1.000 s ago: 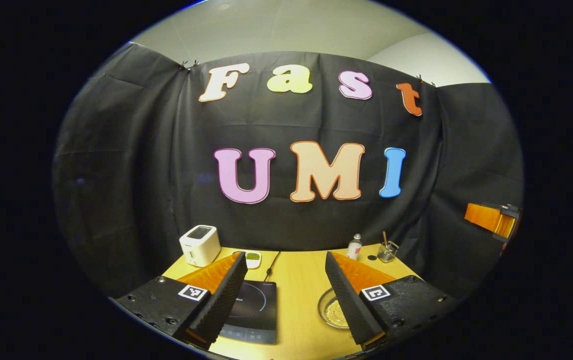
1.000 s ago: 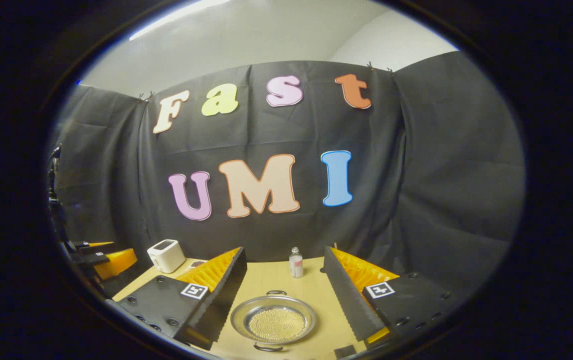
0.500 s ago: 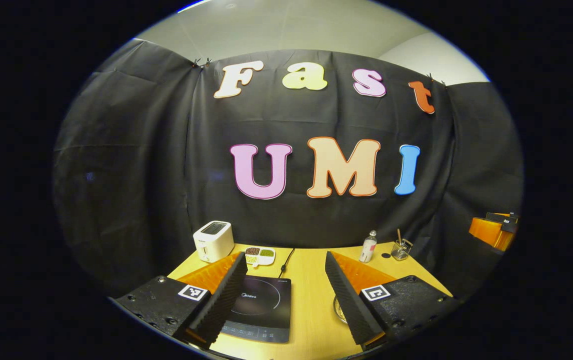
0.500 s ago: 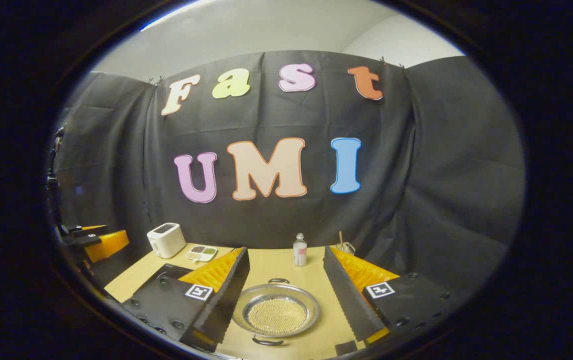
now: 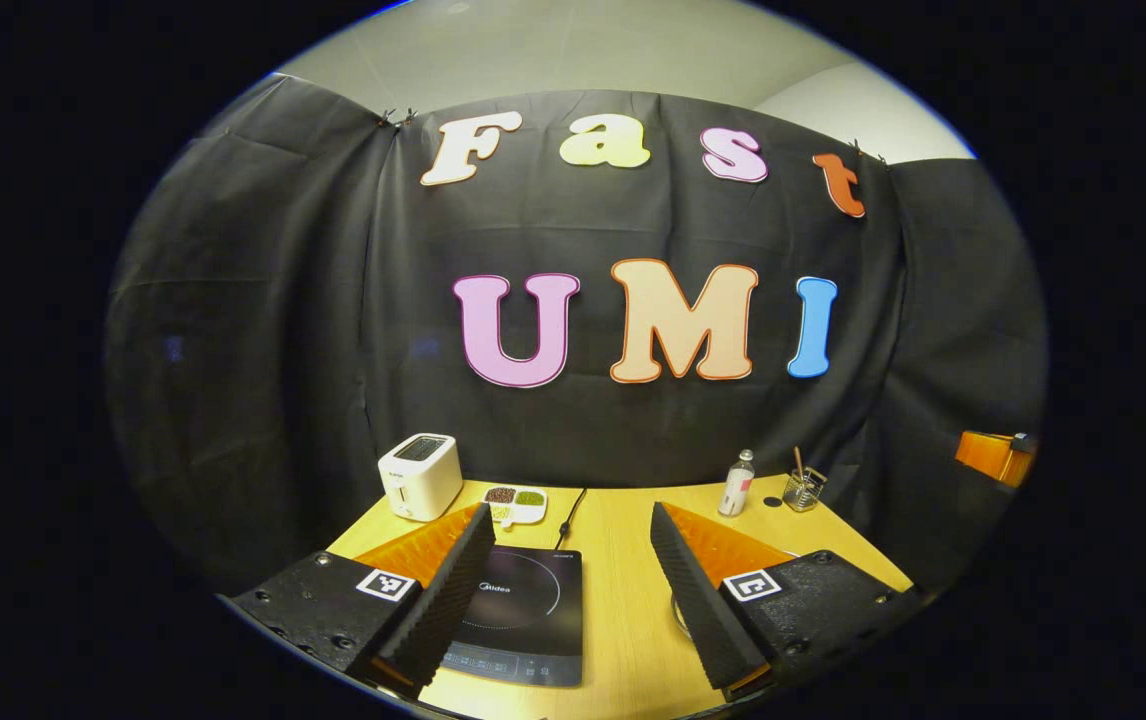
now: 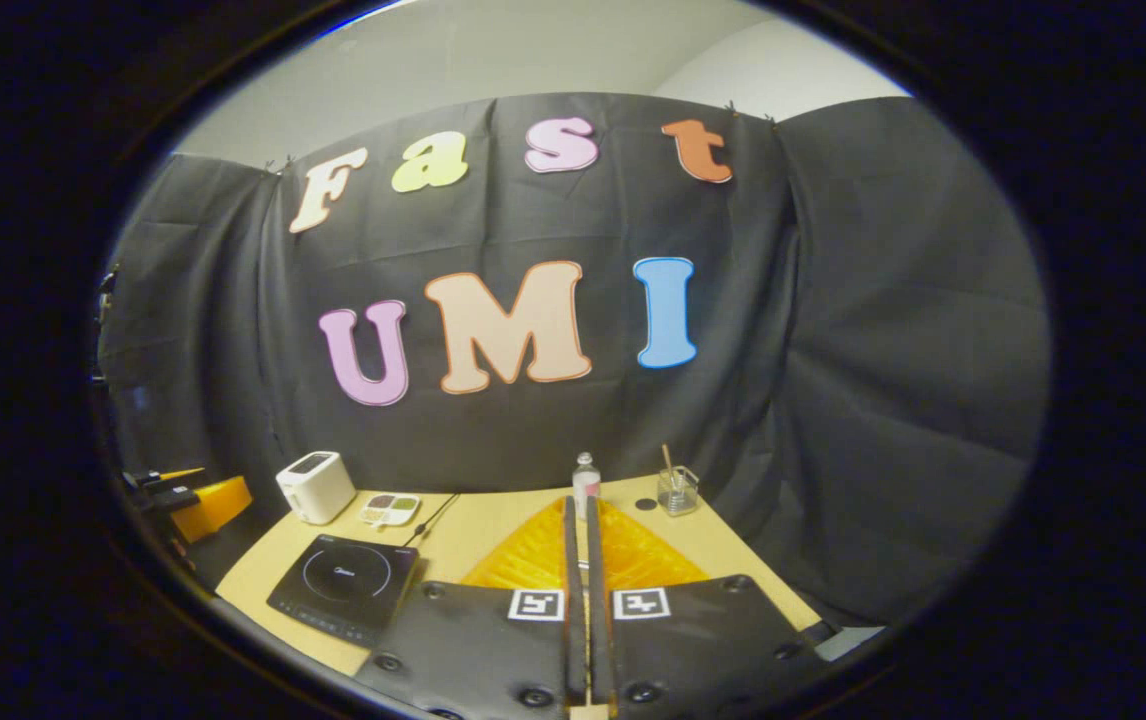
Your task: First push the handle of the pot to place it horizontally, then grasp the pot with both hands and set it on the induction cooktop.
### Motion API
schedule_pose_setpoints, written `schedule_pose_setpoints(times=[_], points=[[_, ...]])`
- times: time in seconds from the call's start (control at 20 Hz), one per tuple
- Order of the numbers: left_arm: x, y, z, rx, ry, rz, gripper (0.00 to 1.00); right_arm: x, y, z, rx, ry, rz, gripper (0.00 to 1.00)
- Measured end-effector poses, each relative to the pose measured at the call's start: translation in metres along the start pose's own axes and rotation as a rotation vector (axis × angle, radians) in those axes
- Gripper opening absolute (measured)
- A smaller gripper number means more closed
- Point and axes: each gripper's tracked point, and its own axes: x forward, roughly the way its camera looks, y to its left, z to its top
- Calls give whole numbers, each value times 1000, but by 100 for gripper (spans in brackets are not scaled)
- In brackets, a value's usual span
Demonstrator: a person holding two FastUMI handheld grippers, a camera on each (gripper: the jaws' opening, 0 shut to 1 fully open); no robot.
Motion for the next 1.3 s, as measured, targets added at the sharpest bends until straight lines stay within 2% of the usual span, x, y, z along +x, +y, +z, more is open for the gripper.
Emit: schedule_pose_setpoints(times=[0.05,0.2,0.3,0.6,0.65,0.7,0.8,0.9,1.05,1.15,1.2,1.25,1.3], points=[[2,2,-1,1,1,1,96,1,2,-5,-13,11,-9,0],[3,11,-6,10,14,4,96,3,6,-23,-48,47,-30,2],[3,19,-9,23,18,10,96,1,15,-42,-33,81,-24,0],[-1,46,-22,53,25,19,96,-3,43,-107,28,209,-10,2],[-1,50,-27,54,33,20,93,-3,48,-120,40,242,-5,2],[1,53,-30,53,41,22,96,-3,52,-134,50,279,4,2],[1,58,-35,47,54,24,93,-4,64,-163,68,367,34,3],[2,59,-38,36,60,17,96,-5,74,-188,64,452,57,0],[4,62,-45,31,68,9,96,-12,86,-226,68,586,86,3],[6,67,-49,26,68,10,96,-12,93,-251,78,668,98,0],[8,69,-53,17,78,14,96,-13,96,-261,81,713,102,3],[8,70,-59,1,86,16,93,-14,97,-270,85,754,107,0],[9,69,-60,-19,91,14,96,-17,100,-279,87,792,110,3]])
